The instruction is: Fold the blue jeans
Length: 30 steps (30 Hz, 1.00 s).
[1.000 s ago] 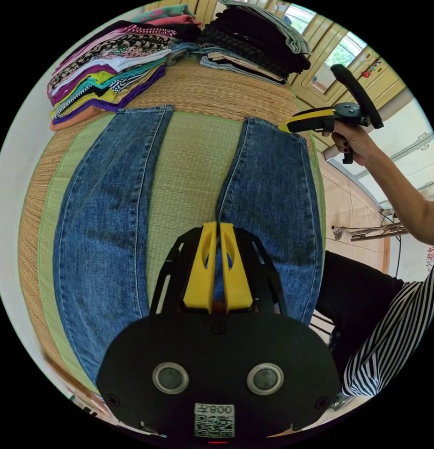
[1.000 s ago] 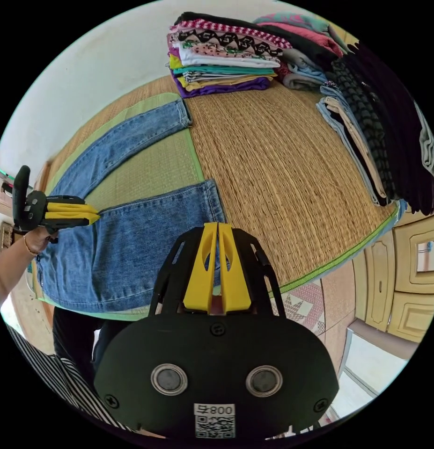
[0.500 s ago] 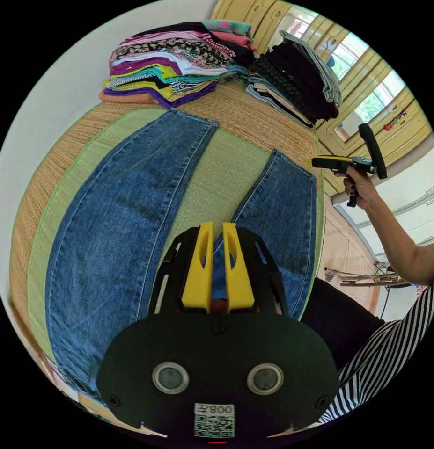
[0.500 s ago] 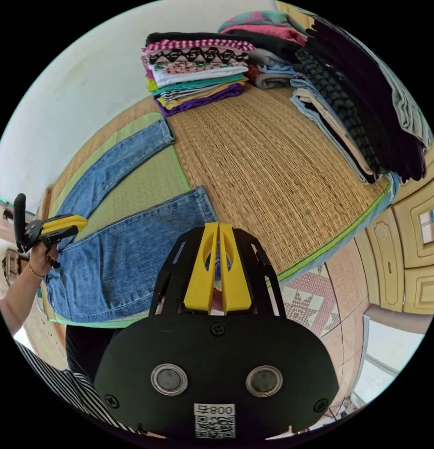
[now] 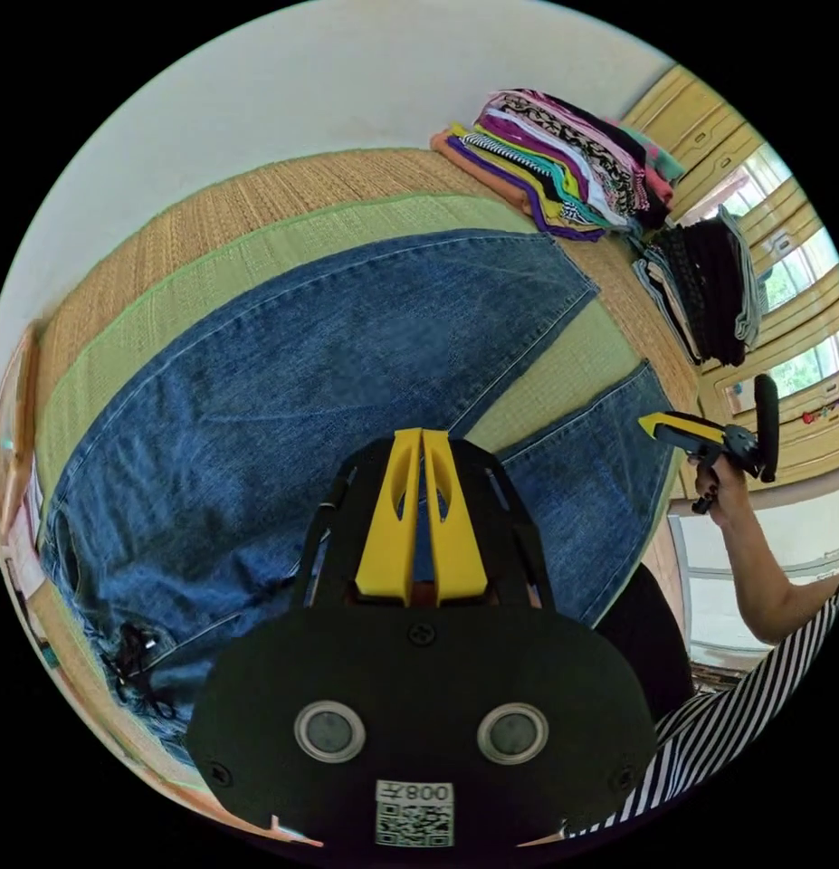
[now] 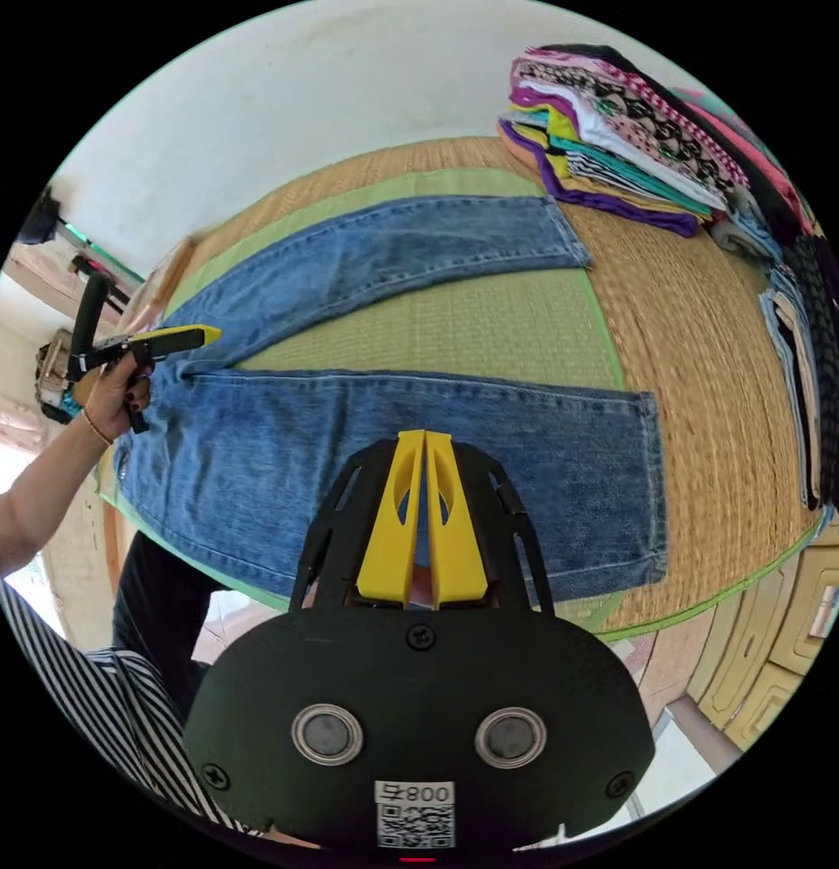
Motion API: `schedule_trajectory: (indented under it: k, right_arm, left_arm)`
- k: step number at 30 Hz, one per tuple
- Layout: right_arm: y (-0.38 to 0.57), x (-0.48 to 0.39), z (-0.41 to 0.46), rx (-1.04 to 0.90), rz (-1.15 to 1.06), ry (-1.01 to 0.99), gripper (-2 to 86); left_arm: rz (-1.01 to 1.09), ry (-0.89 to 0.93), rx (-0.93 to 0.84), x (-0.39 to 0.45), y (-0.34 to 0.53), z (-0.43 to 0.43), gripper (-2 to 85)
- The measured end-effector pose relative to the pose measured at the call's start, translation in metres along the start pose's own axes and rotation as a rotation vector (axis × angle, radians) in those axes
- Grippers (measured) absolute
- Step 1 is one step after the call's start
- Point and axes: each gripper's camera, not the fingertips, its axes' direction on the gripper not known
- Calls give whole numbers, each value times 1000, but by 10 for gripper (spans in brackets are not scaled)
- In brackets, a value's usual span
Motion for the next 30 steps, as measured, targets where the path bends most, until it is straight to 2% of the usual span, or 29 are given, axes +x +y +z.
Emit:
schedule_trajectory:
  k: [3, 7, 10, 13, 16, 19, 22, 26, 30]
  right_arm:
    - [-25, -77, 16, -12, -163, -127, 1]
    - [-54, -209, 67, -114, -423, -233, 1]
    - [-64, -296, 106, -205, -580, -258, 2]
    - [-67, -354, 148, -301, -656, -189, 2]
    - [-83, -378, 153, -346, -660, -233, 3]
    - [-105, -402, 145, -301, -665, -228, 5]
    - [-143, -436, 137, -201, -682, -179, 11]
    - [-211, -493, 143, -87, -735, -70, 37]
    - [-272, -539, 165, -75, -771, 0, 66]
  left_arm:
    - [-105, -81, 31, -57, 57, -39, 0]
    - [-271, -196, -30, -137, 133, -65, 0]
    - [-322, -136, -106, -183, 176, -64, 1]
    - [-363, -63, -44, -218, 204, -90, 3]
    - [-342, -39, 91, -252, 222, -133, 6]
    - [-333, -77, 179, -304, 231, -173, 16]
    - [-319, -119, 193, -360, 227, -200, 43]
    - [-304, -145, 119, -432, 209, -215, 75]
    - [-246, -194, 34, -469, 189, -219, 91]
